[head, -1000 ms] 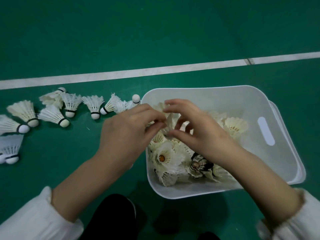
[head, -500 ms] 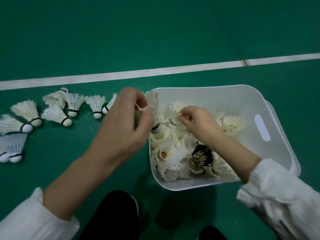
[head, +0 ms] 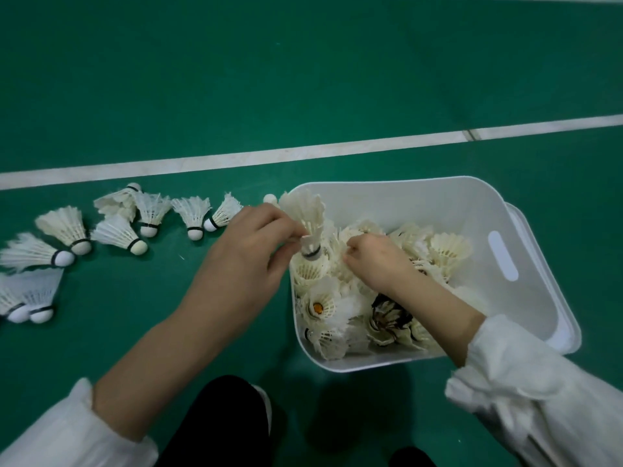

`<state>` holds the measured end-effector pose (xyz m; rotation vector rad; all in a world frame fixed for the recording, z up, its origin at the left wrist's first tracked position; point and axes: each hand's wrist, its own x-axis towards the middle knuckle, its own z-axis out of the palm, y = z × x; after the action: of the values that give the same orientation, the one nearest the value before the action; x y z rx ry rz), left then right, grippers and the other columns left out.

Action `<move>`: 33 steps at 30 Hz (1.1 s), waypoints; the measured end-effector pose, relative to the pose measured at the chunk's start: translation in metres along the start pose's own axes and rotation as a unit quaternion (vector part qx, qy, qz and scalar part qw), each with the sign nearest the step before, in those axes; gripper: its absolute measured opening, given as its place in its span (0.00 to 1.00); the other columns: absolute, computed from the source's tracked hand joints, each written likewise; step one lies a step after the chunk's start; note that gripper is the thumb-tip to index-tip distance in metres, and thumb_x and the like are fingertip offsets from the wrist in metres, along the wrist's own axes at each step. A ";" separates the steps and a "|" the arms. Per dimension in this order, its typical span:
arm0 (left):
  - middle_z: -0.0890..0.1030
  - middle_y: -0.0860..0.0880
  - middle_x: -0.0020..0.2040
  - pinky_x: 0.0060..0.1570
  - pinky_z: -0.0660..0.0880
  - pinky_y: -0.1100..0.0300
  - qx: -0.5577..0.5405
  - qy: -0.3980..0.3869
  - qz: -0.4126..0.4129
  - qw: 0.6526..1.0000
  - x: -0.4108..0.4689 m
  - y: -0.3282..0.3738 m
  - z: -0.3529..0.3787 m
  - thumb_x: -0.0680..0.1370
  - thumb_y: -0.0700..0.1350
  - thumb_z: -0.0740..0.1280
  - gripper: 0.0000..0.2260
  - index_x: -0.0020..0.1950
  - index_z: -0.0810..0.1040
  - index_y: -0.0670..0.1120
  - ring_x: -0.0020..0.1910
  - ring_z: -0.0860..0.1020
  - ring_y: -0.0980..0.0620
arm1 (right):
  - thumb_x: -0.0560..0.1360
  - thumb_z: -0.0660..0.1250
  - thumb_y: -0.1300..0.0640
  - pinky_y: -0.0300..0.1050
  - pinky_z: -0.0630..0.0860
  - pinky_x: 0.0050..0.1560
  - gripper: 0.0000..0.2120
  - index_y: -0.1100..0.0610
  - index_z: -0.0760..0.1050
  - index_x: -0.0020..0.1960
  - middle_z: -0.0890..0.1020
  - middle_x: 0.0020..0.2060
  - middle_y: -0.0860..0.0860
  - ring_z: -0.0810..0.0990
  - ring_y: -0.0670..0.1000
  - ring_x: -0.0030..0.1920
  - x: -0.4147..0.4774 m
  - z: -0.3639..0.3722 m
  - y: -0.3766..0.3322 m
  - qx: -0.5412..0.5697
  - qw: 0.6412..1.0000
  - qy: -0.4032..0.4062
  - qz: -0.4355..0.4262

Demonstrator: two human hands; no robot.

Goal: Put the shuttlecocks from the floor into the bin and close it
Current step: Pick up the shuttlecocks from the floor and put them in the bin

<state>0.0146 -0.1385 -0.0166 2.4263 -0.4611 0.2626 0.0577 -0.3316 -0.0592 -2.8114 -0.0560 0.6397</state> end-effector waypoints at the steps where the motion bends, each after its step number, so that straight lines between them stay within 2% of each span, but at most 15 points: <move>1: 0.74 0.54 0.43 0.46 0.63 0.72 -0.005 -0.003 -0.002 1.000 0.001 -0.002 0.002 0.75 0.42 0.67 0.05 0.48 0.80 0.44 0.44 0.70 0.57 | 0.77 0.59 0.57 0.46 0.73 0.50 0.14 0.58 0.72 0.62 0.76 0.56 0.55 0.77 0.55 0.54 -0.006 -0.002 -0.003 -0.020 0.999 0.025 -0.022; 3: 0.73 0.56 0.42 0.44 0.64 0.71 -0.014 -0.007 -0.004 1.000 0.003 -0.005 0.006 0.74 0.44 0.66 0.06 0.48 0.79 0.44 0.43 0.70 0.57 | 0.76 0.61 0.56 0.46 0.74 0.51 0.21 0.53 0.65 0.68 0.70 0.64 0.51 0.77 0.52 0.53 -0.023 -0.011 -0.007 -0.001 0.990 0.113 -0.078; 5: 0.74 0.55 0.41 0.43 0.65 0.68 -0.022 -0.019 0.011 1.000 0.004 -0.005 0.010 0.75 0.46 0.65 0.07 0.47 0.78 0.44 0.42 0.71 0.56 | 0.75 0.64 0.55 0.39 0.75 0.47 0.23 0.49 0.63 0.69 0.67 0.64 0.45 0.77 0.44 0.47 -0.041 -0.028 -0.011 0.085 0.967 0.180 -0.161; 7: 0.74 0.54 0.41 0.43 0.64 0.69 -0.030 -0.036 0.025 0.999 0.005 -0.004 0.014 0.75 0.46 0.63 0.07 0.47 0.77 0.44 0.42 0.69 0.58 | 0.74 0.67 0.56 0.28 0.69 0.47 0.22 0.49 0.67 0.66 0.68 0.62 0.42 0.73 0.37 0.47 -0.052 -0.038 -0.015 0.148 0.947 0.159 -0.237; 9: 0.76 0.52 0.42 0.43 0.65 0.66 -0.036 -0.049 0.034 0.998 0.007 -0.003 0.017 0.74 0.43 0.65 0.05 0.46 0.78 0.43 0.43 0.70 0.55 | 0.74 0.67 0.55 0.26 0.65 0.47 0.14 0.52 0.73 0.59 0.73 0.57 0.44 0.70 0.37 0.49 -0.052 -0.036 -0.017 0.129 0.943 0.134 -0.276; 11: 0.77 0.49 0.45 0.48 0.66 0.67 -0.033 -0.058 0.057 0.996 0.008 -0.002 0.018 0.74 0.41 0.64 0.06 0.48 0.79 0.42 0.46 0.72 0.53 | 0.74 0.66 0.55 0.32 0.65 0.45 0.06 0.55 0.76 0.50 0.77 0.46 0.46 0.70 0.41 0.44 -0.048 -0.033 -0.017 0.103 0.949 0.143 -0.260; 14: 0.75 0.51 0.54 0.57 0.62 0.75 -0.045 -0.030 0.015 0.998 0.006 -0.008 0.007 0.77 0.40 0.61 0.10 0.54 0.78 0.44 0.55 0.71 0.57 | 0.75 0.64 0.53 0.36 0.69 0.44 0.05 0.54 0.75 0.44 0.76 0.40 0.45 0.71 0.39 0.40 -0.042 -0.035 -0.011 0.111 0.961 0.157 -0.199; 17: 0.73 0.53 0.53 0.52 0.68 0.74 -0.042 0.001 -0.073 0.996 -0.001 -0.031 -0.011 0.78 0.41 0.61 0.08 0.54 0.78 0.47 0.49 0.73 0.59 | 0.76 0.64 0.52 0.37 0.74 0.47 0.07 0.54 0.77 0.45 0.78 0.42 0.45 0.77 0.43 0.43 -0.039 -0.032 -0.011 0.165 0.963 0.152 -0.147; 19: 0.77 0.52 0.49 0.44 0.69 0.68 0.005 -0.068 -0.121 0.990 -0.010 -0.058 -0.016 0.78 0.43 0.61 0.07 0.53 0.78 0.47 0.44 0.75 0.56 | 0.76 0.64 0.52 0.38 0.74 0.48 0.08 0.55 0.79 0.47 0.80 0.44 0.47 0.78 0.45 0.44 -0.030 -0.018 -0.018 0.156 0.976 0.092 -0.122; 22: 0.81 0.49 0.50 0.45 0.69 0.61 0.060 -0.227 -0.165 0.958 -0.031 -0.099 -0.011 0.78 0.45 0.63 0.07 0.53 0.78 0.47 0.46 0.77 0.51 | 0.76 0.63 0.52 0.42 0.75 0.47 0.09 0.55 0.80 0.47 0.81 0.43 0.49 0.78 0.48 0.43 -0.016 0.011 -0.030 0.094 0.989 0.006 -0.113; 26: 0.82 0.49 0.49 0.45 0.68 0.62 0.055 -0.247 -0.211 0.944 -0.060 -0.124 -0.008 0.77 0.45 0.63 0.08 0.53 0.79 0.47 0.46 0.77 0.51 | 0.77 0.62 0.52 0.35 0.66 0.29 0.11 0.54 0.77 0.39 0.79 0.32 0.49 0.77 0.50 0.33 -0.008 0.020 -0.041 0.106 0.991 -0.034 -0.074; 28: 0.81 0.50 0.48 0.44 0.67 0.64 0.044 -0.241 -0.224 0.943 -0.072 -0.130 -0.009 0.77 0.45 0.63 0.08 0.53 0.79 0.47 0.45 0.77 0.52 | 0.77 0.61 0.50 0.36 0.69 0.32 0.10 0.52 0.76 0.40 0.82 0.36 0.50 0.79 0.49 0.36 -0.007 0.014 -0.044 0.078 0.993 -0.058 -0.067; 30: 0.81 0.49 0.47 0.43 0.66 0.65 0.037 -0.232 -0.236 0.943 -0.080 -0.137 -0.012 0.77 0.44 0.64 0.07 0.53 0.79 0.46 0.44 0.77 0.53 | 0.77 0.60 0.48 0.41 0.73 0.47 0.11 0.52 0.78 0.51 0.82 0.48 0.50 0.80 0.51 0.47 -0.011 0.005 -0.048 0.029 0.996 -0.057 -0.064; 31: 0.81 0.49 0.47 0.42 0.66 0.65 0.036 -0.223 -0.244 0.943 -0.084 -0.142 -0.013 0.77 0.44 0.64 0.07 0.53 0.79 0.46 0.44 0.77 0.53 | 0.76 0.60 0.46 0.44 0.71 0.51 0.14 0.51 0.76 0.57 0.80 0.53 0.50 0.79 0.52 0.51 -0.015 0.000 -0.051 -0.004 0.997 -0.032 -0.068; 33: 0.81 0.48 0.47 0.42 0.66 0.64 0.036 -0.208 -0.257 0.943 -0.091 -0.152 -0.015 0.77 0.44 0.64 0.08 0.53 0.79 0.45 0.43 0.76 0.52 | 0.76 0.59 0.45 0.46 0.70 0.52 0.17 0.51 0.74 0.61 0.78 0.55 0.50 0.76 0.54 0.53 -0.029 -0.011 -0.065 -0.062 0.988 0.073 -0.118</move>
<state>-0.0108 0.0049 -0.1178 2.5721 0.0233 -0.4741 0.0371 -0.2745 -0.0211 -2.8980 -0.4079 0.3879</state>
